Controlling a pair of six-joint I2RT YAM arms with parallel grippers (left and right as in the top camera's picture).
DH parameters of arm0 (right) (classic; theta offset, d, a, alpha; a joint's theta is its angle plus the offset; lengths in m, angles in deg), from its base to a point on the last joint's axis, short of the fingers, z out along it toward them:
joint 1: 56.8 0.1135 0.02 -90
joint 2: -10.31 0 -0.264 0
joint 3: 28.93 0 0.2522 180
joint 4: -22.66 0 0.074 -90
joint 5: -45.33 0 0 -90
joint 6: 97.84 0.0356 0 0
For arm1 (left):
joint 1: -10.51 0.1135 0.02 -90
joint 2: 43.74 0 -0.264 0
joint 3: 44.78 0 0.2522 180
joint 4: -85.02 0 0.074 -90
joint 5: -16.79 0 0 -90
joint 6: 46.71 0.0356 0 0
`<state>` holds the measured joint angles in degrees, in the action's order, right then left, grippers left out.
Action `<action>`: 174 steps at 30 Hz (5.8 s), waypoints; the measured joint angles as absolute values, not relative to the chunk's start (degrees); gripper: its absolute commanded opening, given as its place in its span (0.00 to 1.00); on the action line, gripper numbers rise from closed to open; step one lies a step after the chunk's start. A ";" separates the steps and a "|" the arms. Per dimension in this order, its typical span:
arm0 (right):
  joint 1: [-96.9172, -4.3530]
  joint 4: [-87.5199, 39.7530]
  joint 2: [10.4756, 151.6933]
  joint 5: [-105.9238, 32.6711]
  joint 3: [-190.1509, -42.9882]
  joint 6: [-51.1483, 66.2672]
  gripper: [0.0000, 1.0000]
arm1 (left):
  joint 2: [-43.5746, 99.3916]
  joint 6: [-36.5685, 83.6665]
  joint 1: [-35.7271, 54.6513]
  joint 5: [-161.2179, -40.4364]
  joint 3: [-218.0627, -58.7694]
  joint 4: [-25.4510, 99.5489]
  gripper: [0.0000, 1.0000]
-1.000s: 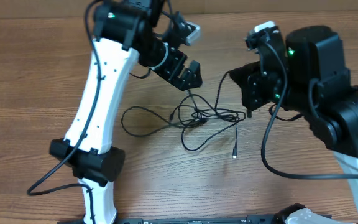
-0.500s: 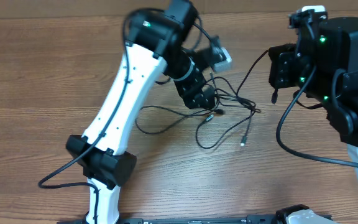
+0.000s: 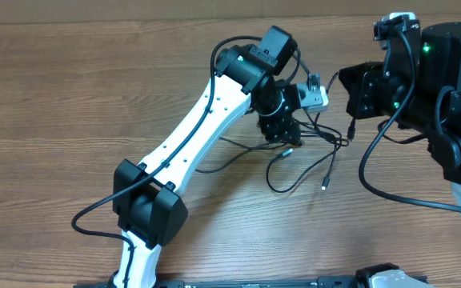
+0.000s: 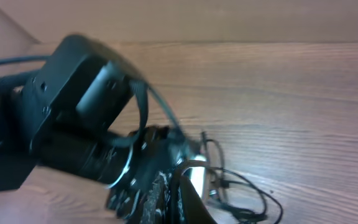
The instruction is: Untangle cables
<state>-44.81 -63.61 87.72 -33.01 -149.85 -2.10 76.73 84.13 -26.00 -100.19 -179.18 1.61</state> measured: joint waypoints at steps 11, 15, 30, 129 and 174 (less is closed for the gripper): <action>-44.81 -63.94 84.83 -32.13 -149.85 -3.15 0.04 | 76.73 81.72 -26.02 -101.77 -176.53 7.88 0.70; -46.06 -63.83 83.63 -32.29 -150.22 -3.19 0.04 | 76.73 81.11 -26.15 -101.94 -173.72 7.84 0.70; -46.60 -68.40 83.54 -32.59 -153.69 -3.37 0.04 | 76.73 70.53 -26.50 -101.92 -174.26 10.88 0.04; -36.66 -38.23 109.16 -31.46 -122.63 -6.17 0.90 | 64.31 24.37 -12.73 -63.82 -207.96 -13.95 1.00; -30.41 -79.10 105.95 -44.46 -174.55 -4.90 0.04 | 77.97 53.46 -12.58 -89.92 -198.59 -18.70 1.00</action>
<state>-30.41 -79.10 105.95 -44.46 -174.55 -4.90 77.97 53.46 -12.58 -89.92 -198.59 -18.70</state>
